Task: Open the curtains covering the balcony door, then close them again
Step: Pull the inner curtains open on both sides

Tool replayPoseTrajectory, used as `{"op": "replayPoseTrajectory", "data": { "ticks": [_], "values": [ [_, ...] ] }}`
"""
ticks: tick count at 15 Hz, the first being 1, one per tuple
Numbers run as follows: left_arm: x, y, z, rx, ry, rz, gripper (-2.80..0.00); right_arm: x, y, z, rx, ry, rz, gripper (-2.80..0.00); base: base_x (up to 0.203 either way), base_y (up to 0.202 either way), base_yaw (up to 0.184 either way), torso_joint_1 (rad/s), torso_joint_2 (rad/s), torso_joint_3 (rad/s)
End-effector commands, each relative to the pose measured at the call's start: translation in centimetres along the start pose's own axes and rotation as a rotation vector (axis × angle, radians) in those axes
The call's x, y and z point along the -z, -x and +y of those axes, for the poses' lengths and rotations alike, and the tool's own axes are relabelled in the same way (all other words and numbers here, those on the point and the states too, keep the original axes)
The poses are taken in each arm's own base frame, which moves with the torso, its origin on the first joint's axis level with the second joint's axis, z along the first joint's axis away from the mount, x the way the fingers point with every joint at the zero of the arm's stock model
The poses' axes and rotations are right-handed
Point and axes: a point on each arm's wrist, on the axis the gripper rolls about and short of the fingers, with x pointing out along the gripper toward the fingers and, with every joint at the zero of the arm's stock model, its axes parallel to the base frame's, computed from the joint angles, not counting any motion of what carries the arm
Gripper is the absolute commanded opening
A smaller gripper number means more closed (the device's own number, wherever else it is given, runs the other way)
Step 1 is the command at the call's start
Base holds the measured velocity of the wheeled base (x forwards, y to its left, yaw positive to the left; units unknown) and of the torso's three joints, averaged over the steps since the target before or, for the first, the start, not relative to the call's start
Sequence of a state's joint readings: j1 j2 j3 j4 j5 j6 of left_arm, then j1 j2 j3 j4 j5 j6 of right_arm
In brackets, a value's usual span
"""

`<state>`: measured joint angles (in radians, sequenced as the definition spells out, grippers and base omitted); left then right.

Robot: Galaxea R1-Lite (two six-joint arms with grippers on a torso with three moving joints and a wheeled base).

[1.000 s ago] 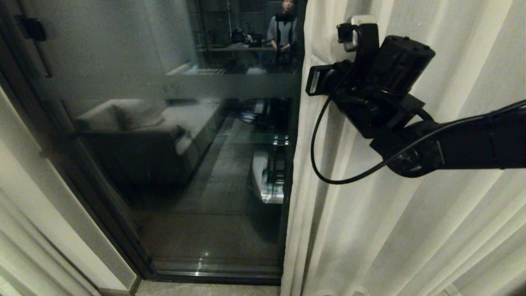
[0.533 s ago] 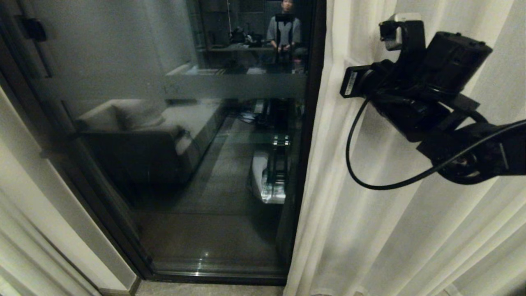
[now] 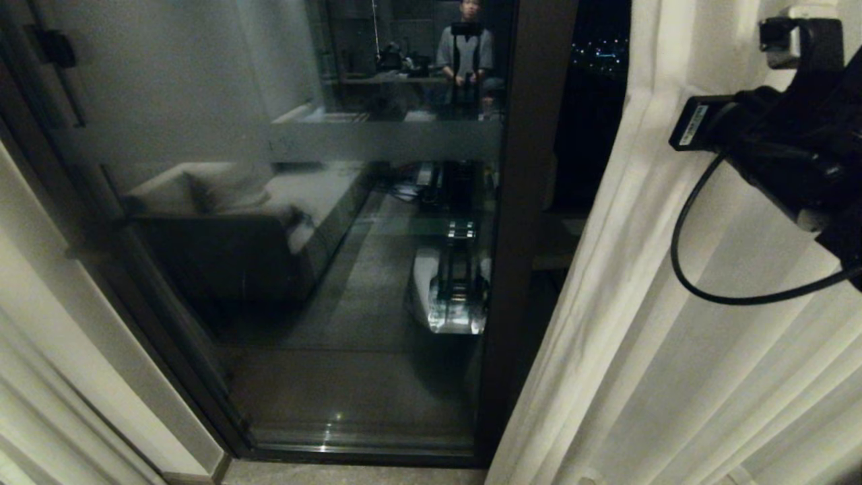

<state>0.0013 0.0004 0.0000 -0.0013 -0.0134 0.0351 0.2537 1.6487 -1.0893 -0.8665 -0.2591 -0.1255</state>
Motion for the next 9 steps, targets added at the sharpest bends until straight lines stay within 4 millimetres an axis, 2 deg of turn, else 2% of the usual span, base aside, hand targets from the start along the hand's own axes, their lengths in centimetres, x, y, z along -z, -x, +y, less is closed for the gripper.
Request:
{"op": "replayPoseTrajectory", "data": {
  "ticks": [1,7,9],
  "values": [
    [0.0,0.0,0.0,0.0,0.0,-0.001,-2.8,-0.9,1.6,-2.4,0.061,0.016,-0.004,-2.8,0.0,0.0,0.0,0.0,0.0,0.0],
    [0.0,0.0,0.0,0.0,0.0,-0.001,-2.8,-1.1,5.0,-5.3,0.142,0.044,0.019,-2.8,0.0,0.0,0.0,0.0,0.0,0.0],
    [0.0,0.0,0.0,0.0,0.0,-0.001,-2.8,-0.9,5.5,-5.9,0.164,0.055,0.029,-2.8,0.0,0.0,0.0,0.0,0.0,0.0]
  ]
}}
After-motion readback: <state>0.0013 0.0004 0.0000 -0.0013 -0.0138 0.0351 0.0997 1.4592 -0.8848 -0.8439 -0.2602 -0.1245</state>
